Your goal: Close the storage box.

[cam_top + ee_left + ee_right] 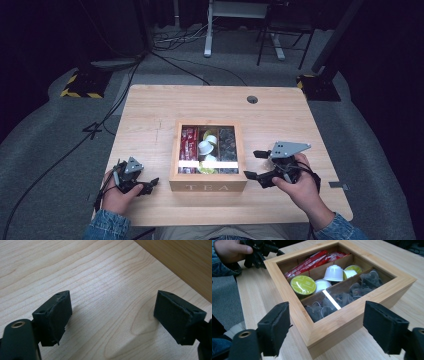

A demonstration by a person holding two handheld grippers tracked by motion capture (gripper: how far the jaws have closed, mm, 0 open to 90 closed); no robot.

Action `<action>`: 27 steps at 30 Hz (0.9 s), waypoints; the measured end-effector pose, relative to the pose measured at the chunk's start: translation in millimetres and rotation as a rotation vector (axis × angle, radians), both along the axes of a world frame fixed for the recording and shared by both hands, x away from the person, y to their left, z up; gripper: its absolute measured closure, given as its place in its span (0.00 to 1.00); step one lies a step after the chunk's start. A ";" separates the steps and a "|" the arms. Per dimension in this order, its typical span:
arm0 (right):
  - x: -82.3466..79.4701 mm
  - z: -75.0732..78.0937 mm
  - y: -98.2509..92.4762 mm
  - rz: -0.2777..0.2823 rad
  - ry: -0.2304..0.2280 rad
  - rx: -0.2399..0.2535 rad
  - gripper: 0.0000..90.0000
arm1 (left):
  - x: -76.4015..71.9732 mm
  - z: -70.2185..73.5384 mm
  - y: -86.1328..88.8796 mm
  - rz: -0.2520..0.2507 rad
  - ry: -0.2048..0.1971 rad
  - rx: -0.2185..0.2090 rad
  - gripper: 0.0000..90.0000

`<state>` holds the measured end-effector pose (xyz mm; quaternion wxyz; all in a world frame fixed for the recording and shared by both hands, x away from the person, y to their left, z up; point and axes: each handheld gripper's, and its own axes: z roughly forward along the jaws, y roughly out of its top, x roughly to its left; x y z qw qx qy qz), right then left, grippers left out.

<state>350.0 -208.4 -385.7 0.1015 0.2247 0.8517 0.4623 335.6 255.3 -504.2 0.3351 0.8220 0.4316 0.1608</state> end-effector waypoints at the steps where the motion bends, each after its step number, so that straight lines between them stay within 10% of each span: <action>1: -0.1 1.2 -2.0 -0.003 -0.001 0.004 0.23 | 0.0 0.0 0.0 0.000 0.000 0.000 0.17; 27: 15.7 -3.2 -127.4 -0.272 -0.026 -0.060 0.23 | 1.0 0.1 4.5 -0.010 -0.003 0.004 0.17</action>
